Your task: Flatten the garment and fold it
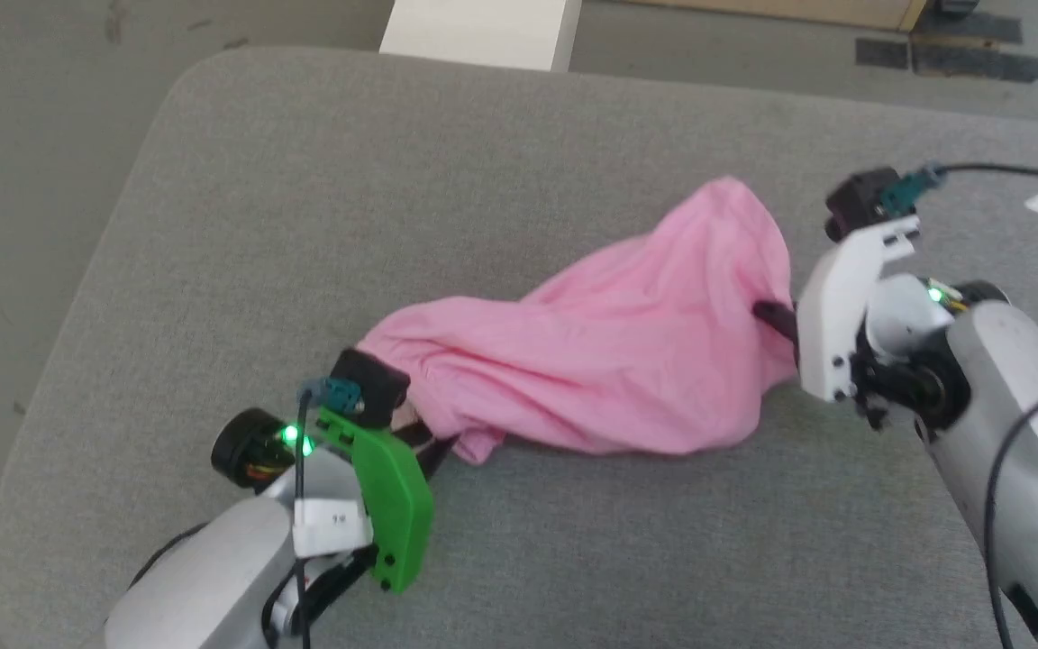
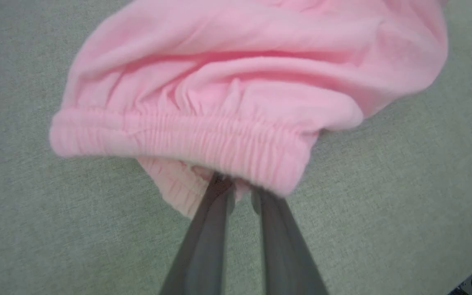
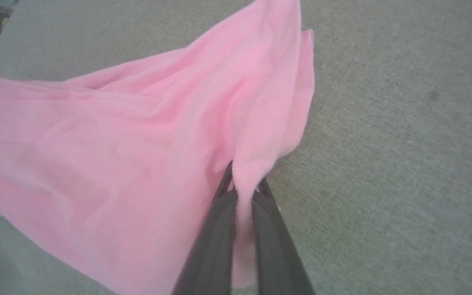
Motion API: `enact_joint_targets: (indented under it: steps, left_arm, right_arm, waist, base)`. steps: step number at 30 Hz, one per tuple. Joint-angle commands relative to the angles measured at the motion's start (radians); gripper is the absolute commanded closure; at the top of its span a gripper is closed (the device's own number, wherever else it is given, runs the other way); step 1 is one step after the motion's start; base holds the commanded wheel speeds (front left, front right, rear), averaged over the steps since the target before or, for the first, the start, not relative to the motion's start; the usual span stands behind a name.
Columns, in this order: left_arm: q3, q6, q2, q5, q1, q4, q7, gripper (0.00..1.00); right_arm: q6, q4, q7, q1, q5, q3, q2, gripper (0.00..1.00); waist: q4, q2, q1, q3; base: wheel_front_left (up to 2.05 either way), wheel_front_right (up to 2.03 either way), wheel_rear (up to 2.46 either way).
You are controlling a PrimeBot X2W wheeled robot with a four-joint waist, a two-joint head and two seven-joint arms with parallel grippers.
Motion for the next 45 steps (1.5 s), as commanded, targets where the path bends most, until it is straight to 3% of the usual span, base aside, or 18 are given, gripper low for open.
enact_joint_targets:
  steps: [1, 8, 12, 16, 22, 23, 24, 25, 26, 30, 37, 41, 45]
  left_arm:
    - [-0.002, 0.009, 0.018, -0.008, 0.019, -0.017, 0.006, 1.00]
    - [-0.016, 0.038, 0.091, -0.031, 0.113, -0.135, 0.047, 1.00]
    - [-0.034, 0.049, 0.110, -0.056, 0.173, -0.176, 0.068, 1.00]
    - [-0.043, 0.065, 0.121, -0.079, 0.221, -0.181, 0.078, 1.00]
    - [-0.032, 0.081, 0.125, -0.106, 0.253, -0.141, 0.067, 1.00]
    - [-0.028, 0.083, 0.122, -0.109, 0.254, -0.132, 0.060, 1.00]
    - [-0.024, 0.087, 0.118, -0.114, 0.255, -0.123, 0.057, 0.80]
    - [-0.024, 0.087, 0.114, -0.121, 0.258, -0.114, 0.058, 0.09]
    - [-0.019, 0.090, 0.109, -0.127, 0.261, -0.106, 0.051, 0.00]
    - [0.024, 0.129, 0.087, -0.137, 0.278, -0.092, -0.019, 0.00]
    - [0.100, 0.206, 0.072, -0.138, 0.326, -0.131, -0.148, 0.00]
    - [0.139, 0.257, 0.077, -0.108, 0.341, -0.157, -0.221, 0.00]
    - [0.183, 0.307, 0.074, -0.047, 0.337, -0.177, -0.337, 0.00]
  right_arm:
    - [-0.001, -0.023, -0.006, 0.042, 0.014, 0.001, -0.021, 1.00]
    - [-0.001, -0.207, -0.020, 0.279, 0.045, -0.073, -0.095, 1.00]
    - [-0.001, -0.315, -0.009, 0.454, 0.016, -0.152, -0.088, 1.00]
    - [-0.001, -0.420, 0.012, 0.624, -0.031, -0.242, -0.039, 1.00]
    - [-0.001, -0.524, 0.039, 0.818, -0.112, -0.352, 0.089, 1.00]
    - [-0.001, -0.534, 0.037, 0.841, -0.128, -0.370, 0.112, 0.93]
    - [-0.001, -0.538, 0.039, 0.858, -0.140, -0.382, 0.131, 0.68]
    - [-0.001, -0.543, 0.040, 0.873, -0.148, -0.392, 0.149, 0.18]
    - [-0.001, -0.552, 0.030, 0.886, -0.157, -0.404, 0.169, 0.00]
    - [-0.001, -0.592, -0.035, 0.917, -0.182, -0.433, 0.210, 0.00]
    - [-0.001, -0.658, -0.287, 0.916, -0.276, -0.514, 0.245, 0.00]
    - [-0.001, -0.674, -0.411, 0.901, -0.334, -0.556, 0.250, 0.00]
    - [-0.001, -0.681, -0.462, 0.904, -0.362, -0.581, 0.251, 0.00]
  waist:
    - [-0.027, 0.0072, 0.0000, -0.050]
    - [-0.079, 0.0072, 0.0000, -0.113]
    - [-0.121, 0.0072, 0.0000, -0.131]
    - [-0.164, 0.0072, 0.0000, -0.133]
    - [-0.198, 0.0072, 0.0000, -0.121]
    - [-0.200, 0.0072, 0.0000, -0.118]
    - [-0.200, 0.0072, 0.0000, -0.116]
    - [-0.200, 0.0072, 0.0000, -0.115]
    - [-0.200, 0.0072, 0.0000, -0.113]
    - [-0.196, 0.0072, 0.0000, -0.115]
    - [-0.171, 0.0072, 0.0000, -0.139]
    - [-0.158, 0.0072, 0.0000, -0.165]
    - [-0.143, 0.0072, 0.0000, -0.189]
  base:
    - [0.00, 0.00, 0.00]
    - [0.00, 0.00, 0.00]
    - [0.00, 0.00, 0.00]
    - [0.00, 0.00, 0.00]
    - [0.00, 0.00, 0.00]
    - [0.00, 0.00, 0.00]
    - [0.00, 0.00, 0.00]
    - [0.00, 0.00, 0.00]
    - [0.00, 0.00, 0.00]
    - [0.00, 0.00, 0.00]
    - [0.00, 0.00, 0.00]
    - [0.00, 0.00, 0.00]
    - [0.00, 0.00, 0.00]
